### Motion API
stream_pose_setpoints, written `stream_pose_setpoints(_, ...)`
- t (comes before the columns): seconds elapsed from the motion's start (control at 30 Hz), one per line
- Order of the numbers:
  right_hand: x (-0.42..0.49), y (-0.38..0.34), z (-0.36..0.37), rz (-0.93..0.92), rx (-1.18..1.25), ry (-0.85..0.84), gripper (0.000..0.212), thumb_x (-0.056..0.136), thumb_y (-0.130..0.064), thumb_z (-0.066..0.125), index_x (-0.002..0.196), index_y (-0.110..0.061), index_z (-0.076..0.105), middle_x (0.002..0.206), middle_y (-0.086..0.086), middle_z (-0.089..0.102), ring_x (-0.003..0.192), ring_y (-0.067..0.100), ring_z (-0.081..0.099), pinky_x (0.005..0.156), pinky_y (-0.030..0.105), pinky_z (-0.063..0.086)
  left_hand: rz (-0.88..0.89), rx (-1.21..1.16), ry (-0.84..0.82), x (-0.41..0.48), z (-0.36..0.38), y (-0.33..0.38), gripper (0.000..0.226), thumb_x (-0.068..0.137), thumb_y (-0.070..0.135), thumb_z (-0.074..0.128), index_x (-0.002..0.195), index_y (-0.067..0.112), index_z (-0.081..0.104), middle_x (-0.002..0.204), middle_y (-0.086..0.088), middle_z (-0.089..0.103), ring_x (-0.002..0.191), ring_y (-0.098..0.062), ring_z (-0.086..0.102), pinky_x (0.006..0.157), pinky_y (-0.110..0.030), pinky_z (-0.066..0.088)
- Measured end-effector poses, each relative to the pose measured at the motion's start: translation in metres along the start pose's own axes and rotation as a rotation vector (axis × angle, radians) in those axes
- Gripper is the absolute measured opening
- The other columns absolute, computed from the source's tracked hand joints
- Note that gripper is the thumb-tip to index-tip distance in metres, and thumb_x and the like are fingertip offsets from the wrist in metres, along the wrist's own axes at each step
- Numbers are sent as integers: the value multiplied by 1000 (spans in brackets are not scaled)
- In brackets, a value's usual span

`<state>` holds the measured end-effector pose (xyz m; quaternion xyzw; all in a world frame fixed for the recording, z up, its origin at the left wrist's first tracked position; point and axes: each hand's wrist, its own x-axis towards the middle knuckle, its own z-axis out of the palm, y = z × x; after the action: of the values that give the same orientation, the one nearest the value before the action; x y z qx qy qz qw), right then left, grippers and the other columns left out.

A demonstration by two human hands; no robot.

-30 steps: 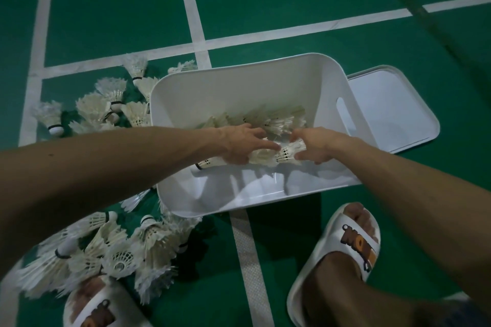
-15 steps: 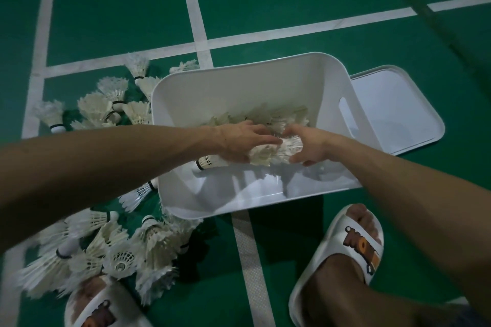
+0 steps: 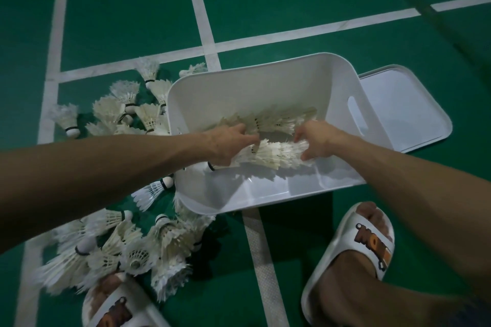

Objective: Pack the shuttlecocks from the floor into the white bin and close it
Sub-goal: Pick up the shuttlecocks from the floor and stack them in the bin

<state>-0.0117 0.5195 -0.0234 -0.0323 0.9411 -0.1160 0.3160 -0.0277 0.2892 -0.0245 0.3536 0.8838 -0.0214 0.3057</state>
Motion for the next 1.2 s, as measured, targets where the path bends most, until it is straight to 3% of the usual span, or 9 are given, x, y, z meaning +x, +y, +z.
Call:
stream_pose_setpoints(0.23,-5,4,-6,52,3,143,61,75,-25,82,129,-17,55,128,8,61,105,25,63,93,33,45,22,-3,20,3,0,-10,71,84,2,60,138,37,31,118,-5,40,92,-18,46,70,-29,41)
stream_pose_setpoints(0.33,-7,4,-8,158,79,113,56,74,-25,83,120,-8,58,106,11,67,64,16,70,72,31,57,19,-8,22,4,2,-12,71,84,3,61,136,41,30,114,-3,38,92,-19,49,69,-30,43)
stream_pose_setpoints(0.47,-3,0,-6,217,109,50,41,73,-23,83,100,2,65,64,2,67,50,11,65,57,24,51,7,-20,22,5,2,-10,71,85,2,59,136,41,30,110,0,36,92,-18,48,68,-31,45)
stream_pose_setpoints(0.53,-3,-1,-5,213,81,56,39,73,-23,84,98,3,67,64,3,67,54,13,64,57,24,48,0,-33,13,5,1,-10,68,84,2,59,134,41,33,114,-2,39,93,-20,50,69,-33,48)
stream_pose_setpoints(0.7,-2,2,-4,173,59,85,50,77,-19,80,121,-2,63,108,13,70,81,23,60,78,29,50,-14,-150,-10,7,-5,-7,77,84,7,67,142,43,29,108,1,35,97,-17,44,72,-30,42)
stream_pose_setpoints(0.87,-9,1,-6,113,-19,130,55,81,-8,75,133,-13,55,120,11,65,92,24,63,84,31,49,-40,-171,-39,3,-9,-4,71,85,14,68,143,37,33,129,-7,41,111,-25,47,81,-33,45)
stream_pose_setpoints(1.0,-25,-3,-21,82,-109,167,43,83,-8,72,123,-13,59,109,11,64,65,14,57,72,30,51,-51,-196,55,-3,-18,4,63,89,24,65,144,30,34,134,-8,44,111,-25,51,86,-33,44)
stream_pose_setpoints(1.07,-32,-11,-33,57,-188,226,24,84,-9,69,107,-10,67,100,8,67,72,19,59,74,32,51,-59,-182,138,-12,-27,8,58,91,31,62,143,25,37,134,-7,45,110,-23,53,89,-32,43)
stream_pose_setpoints(1.2,-42,-50,-53,-48,-130,357,20,81,-12,67,101,-12,71,98,8,70,86,24,62,79,33,53,-91,-41,256,-42,-46,7,56,91,41,59,139,18,44,136,-8,45,116,-27,51,97,-39,45)
